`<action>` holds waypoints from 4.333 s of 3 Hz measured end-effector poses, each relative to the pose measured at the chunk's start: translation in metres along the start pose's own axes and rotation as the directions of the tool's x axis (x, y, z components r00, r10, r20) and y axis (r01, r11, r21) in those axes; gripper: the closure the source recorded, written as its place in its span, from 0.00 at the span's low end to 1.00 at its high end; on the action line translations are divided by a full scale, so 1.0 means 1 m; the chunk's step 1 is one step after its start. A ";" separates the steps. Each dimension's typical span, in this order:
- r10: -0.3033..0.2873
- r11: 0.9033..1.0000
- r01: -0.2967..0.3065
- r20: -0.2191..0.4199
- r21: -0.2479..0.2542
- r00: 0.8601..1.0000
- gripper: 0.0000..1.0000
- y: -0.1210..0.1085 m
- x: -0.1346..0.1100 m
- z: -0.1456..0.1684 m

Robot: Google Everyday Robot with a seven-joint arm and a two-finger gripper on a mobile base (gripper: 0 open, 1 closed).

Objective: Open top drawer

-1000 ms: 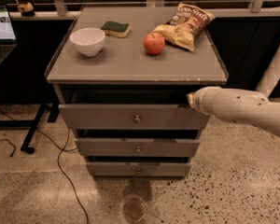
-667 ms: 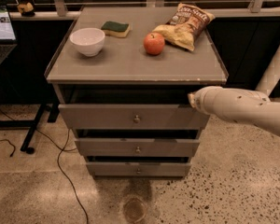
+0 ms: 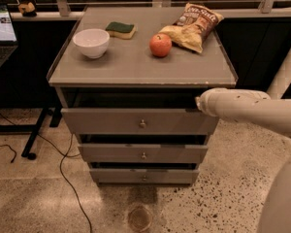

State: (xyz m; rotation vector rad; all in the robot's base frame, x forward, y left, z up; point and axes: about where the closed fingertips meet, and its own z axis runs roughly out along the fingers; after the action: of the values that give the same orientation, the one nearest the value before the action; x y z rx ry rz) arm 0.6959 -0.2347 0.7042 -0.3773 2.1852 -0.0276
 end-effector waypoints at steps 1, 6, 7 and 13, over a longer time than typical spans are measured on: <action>-0.001 1.000 0.001 -0.002 0.005 1.000 1.00 -0.002 0.000 0.000; 0.001 1.000 0.002 -0.123 0.021 0.992 1.00 -0.016 0.031 0.013; 0.001 1.000 0.002 -0.123 0.021 0.992 1.00 -0.016 0.030 0.012; -0.088 0.979 0.056 -0.157 -0.196 0.984 1.00 -0.008 0.011 -0.031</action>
Offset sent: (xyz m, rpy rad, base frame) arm 0.0058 -0.0049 -0.0135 -0.0253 0.0330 -0.0212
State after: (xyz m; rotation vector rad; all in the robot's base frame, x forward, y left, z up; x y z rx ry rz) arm 0.6668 -0.2496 0.7155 -0.5816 2.3440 0.1158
